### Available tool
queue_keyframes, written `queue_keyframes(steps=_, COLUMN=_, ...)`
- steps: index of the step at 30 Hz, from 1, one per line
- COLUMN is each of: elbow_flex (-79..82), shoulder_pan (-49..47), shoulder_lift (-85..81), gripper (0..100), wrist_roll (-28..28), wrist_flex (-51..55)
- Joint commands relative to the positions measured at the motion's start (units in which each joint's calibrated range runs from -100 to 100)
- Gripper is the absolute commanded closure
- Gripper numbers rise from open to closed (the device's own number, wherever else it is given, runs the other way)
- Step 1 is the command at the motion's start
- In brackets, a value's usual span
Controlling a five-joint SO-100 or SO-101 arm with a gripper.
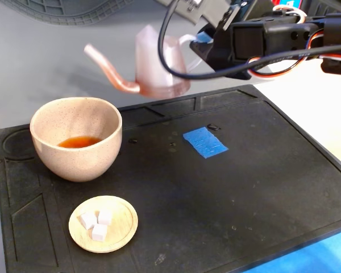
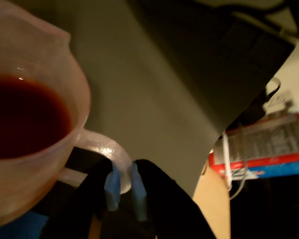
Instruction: Pick up a kettle and pour liquid into a cup.
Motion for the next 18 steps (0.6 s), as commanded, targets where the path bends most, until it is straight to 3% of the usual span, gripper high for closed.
queue_keyframes(steps=1, elbow_flex=-2.52, shoulder_pan=1.21, shoulder_lift=-3.88, gripper=100, wrist_roll=-2.65, wrist_flex=0.07)
queue_keyframes(steps=6, elbow_flex=3.56, shoulder_pan=2.2, shoulder_lift=-4.31, gripper=100, wrist_roll=-5.59, wrist_flex=-0.71)
queue_keyframes(steps=13, elbow_flex=14.54, shoulder_pan=2.58, shoulder_lift=-3.97, gripper=100, wrist_roll=-11.05, wrist_flex=-17.57)
queue_keyframes(steps=18, elbow_flex=18.53, shoulder_pan=4.02, shoulder_lift=-4.22, gripper=100, wrist_roll=-11.2, wrist_flex=-21.29)
